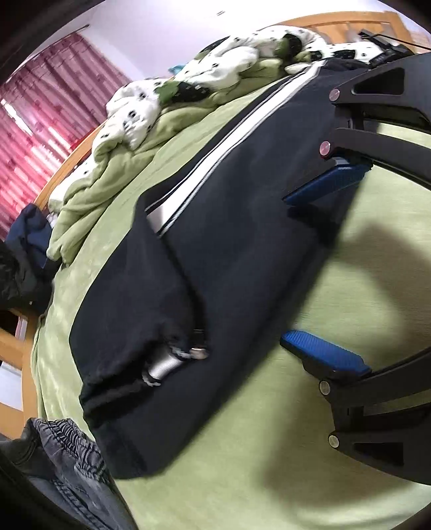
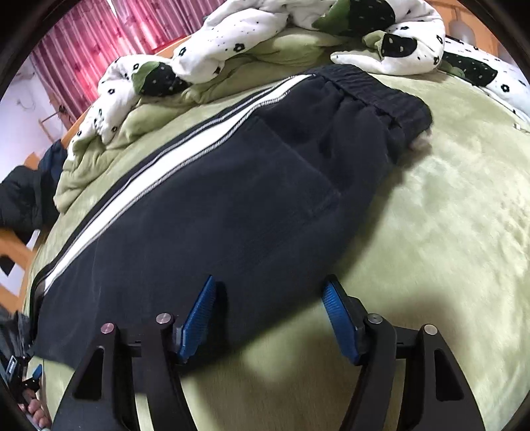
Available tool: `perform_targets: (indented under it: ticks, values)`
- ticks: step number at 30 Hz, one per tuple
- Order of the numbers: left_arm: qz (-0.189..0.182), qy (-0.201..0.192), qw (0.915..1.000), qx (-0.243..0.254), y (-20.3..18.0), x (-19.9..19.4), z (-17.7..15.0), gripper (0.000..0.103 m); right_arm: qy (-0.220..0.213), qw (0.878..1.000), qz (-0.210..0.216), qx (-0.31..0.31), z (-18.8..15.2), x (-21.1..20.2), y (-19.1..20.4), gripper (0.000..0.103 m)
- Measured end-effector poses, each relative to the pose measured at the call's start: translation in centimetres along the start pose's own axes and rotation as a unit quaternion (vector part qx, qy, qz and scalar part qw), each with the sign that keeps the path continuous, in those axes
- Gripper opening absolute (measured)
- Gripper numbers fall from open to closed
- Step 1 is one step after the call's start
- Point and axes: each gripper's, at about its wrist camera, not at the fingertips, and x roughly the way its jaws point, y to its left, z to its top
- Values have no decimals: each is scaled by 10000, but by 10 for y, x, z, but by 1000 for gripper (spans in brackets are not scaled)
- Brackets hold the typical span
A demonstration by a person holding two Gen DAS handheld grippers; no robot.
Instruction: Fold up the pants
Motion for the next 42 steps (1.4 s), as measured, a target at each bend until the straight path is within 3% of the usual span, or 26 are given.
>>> perform_targets:
  ticks: [3,4,5,8,11,12,14,16,19,26,31,33,35,38,42]
  values:
    - [131,-181,9996,-172,0,10,13,71,-90,9999,-140,-11,17,17,8,67]
    - [217,-226,9992,-235,0,12,17,61,-142,9997,-176,5,22,22,9,67]
    - [324,-272,9987,-277,1,15,21,47,-207,9995,-241,49,29,27,10,60]
    - [481,-226,9984,-206,3,20,30,16,-340,9982,-291,405,45,38,3,33]
    - [518,-345,9980,113,-8,7,32,12,-493,9970,-201,557,50,35,1,23]
    - [535,-386,9975,235,-12,0,31,12,-549,9970,-289,472,49,29,4,14]
    - [427,-463,9974,339,-15,-17,29,12,-750,9961,-381,277,47,9,10,14]
    - [324,-461,9971,503,-21,-37,22,12,-944,9946,-207,375,45,-20,6,13]
    - [243,-307,9962,779,-25,-64,1,12,-935,9947,-198,385,40,-50,-4,13]
    - [94,427,9937,1033,-7,-104,-76,13,-622,9970,-214,406,-2,-115,-72,13]
    - [289,556,9934,962,1,-106,-98,18,-328,9990,-206,222,-44,-126,-111,16]
    - [422,643,9933,865,4,-110,-100,30,-35,9992,-359,192,-57,-121,-119,33]
    - [738,649,9896,1054,2,-119,-106,50,-60,9991,-384,176,-67,-131,-126,39]
    - [1006,475,9828,1474,-3,-135,-118,62,-357,9987,-363,0,-80,-161,-137,55]
    - [1333,192,9736,1842,-6,-155,-129,67,-617,9973,-246,311,-72,-182,-160,62]
